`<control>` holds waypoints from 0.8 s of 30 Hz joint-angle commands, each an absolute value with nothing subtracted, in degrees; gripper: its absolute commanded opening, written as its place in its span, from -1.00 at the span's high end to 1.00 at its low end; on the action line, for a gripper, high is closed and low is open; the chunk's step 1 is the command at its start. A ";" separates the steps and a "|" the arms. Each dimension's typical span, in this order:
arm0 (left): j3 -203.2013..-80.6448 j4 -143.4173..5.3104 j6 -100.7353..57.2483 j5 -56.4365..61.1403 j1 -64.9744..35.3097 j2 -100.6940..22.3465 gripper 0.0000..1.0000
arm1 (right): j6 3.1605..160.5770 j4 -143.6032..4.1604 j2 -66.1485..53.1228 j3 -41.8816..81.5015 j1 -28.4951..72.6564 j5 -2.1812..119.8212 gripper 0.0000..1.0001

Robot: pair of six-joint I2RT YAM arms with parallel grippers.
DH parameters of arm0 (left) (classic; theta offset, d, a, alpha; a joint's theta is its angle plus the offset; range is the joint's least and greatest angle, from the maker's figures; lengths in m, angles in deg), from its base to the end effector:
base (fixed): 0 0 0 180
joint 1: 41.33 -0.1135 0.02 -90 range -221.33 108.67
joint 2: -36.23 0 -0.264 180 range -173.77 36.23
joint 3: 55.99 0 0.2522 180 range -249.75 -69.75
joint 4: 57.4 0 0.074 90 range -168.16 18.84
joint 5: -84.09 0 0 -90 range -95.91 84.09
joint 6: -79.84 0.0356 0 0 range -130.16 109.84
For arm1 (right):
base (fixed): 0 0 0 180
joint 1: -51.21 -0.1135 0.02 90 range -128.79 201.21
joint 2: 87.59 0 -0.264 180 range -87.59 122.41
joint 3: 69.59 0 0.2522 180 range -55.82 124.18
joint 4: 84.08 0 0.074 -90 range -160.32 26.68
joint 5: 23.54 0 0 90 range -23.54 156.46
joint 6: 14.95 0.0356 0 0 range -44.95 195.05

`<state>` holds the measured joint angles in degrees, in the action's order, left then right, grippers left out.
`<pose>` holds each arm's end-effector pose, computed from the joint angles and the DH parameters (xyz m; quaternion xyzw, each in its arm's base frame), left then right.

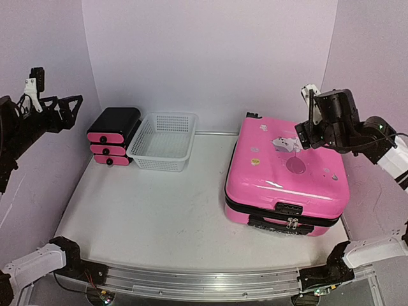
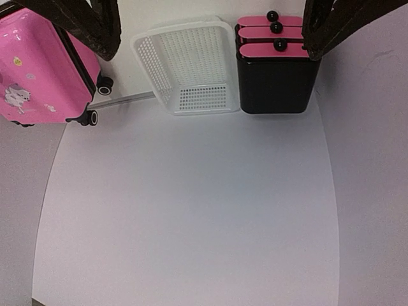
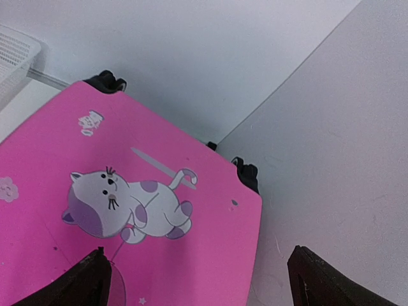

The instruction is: Open, take out, and arrange the luggage

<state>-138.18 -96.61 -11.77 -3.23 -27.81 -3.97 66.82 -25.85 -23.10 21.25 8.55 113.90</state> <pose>0.1117 -0.0286 0.4579 0.0884 0.6841 -0.1113 0.7154 0.1763 0.1268 0.4119 -0.1674 0.8066 -0.2043 0.5288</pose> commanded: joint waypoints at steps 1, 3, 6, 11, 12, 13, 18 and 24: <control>-136.86 -94.40 -17.43 3.48 -28.53 -8.99 -0.99 | 72.99 -21.85 -22.83 20.05 14.95 107.95 -0.97; -136.45 -94.05 -19.26 5.83 -27.60 -12.29 -0.99 | 75.18 -19.92 -21.36 20.11 18.57 105.76 -0.97; -136.08 -93.17 -22.57 9.45 -25.16 -17.95 -0.99 | 78.79 -17.17 -18.99 21.04 25.68 99.05 -0.97; -136.45 -90.42 -27.50 14.05 -17.42 -29.18 -0.99 | 85.27 -14.71 -15.59 20.92 41.09 85.22 -0.97; -136.67 -89.87 -28.40 14.78 -15.39 -31.71 -0.99 | 86.76 -14.40 -14.92 20.63 44.77 81.76 -0.97; -137.02 -89.40 -29.15 15.39 -13.37 -34.25 -0.99 | 88.08 -14.18 -14.45 20.27 47.86 79.05 -0.97; -139.74 -86.74 -32.64 18.93 -2.76 -46.33 -0.97 | 94.93 -14.09 -14.79 16.45 62.80 68.04 -0.97; -144.03 -83.86 -34.95 23.84 6.98 -57.14 -0.95 | 102.12 -17.80 -16.49 8.63 73.97 48.78 -0.97</control>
<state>-138.90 -89.18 -32.25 18.73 2.96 -54.31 95.85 -18.13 -15.70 13.60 69.67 64.22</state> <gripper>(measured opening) 0.977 0.983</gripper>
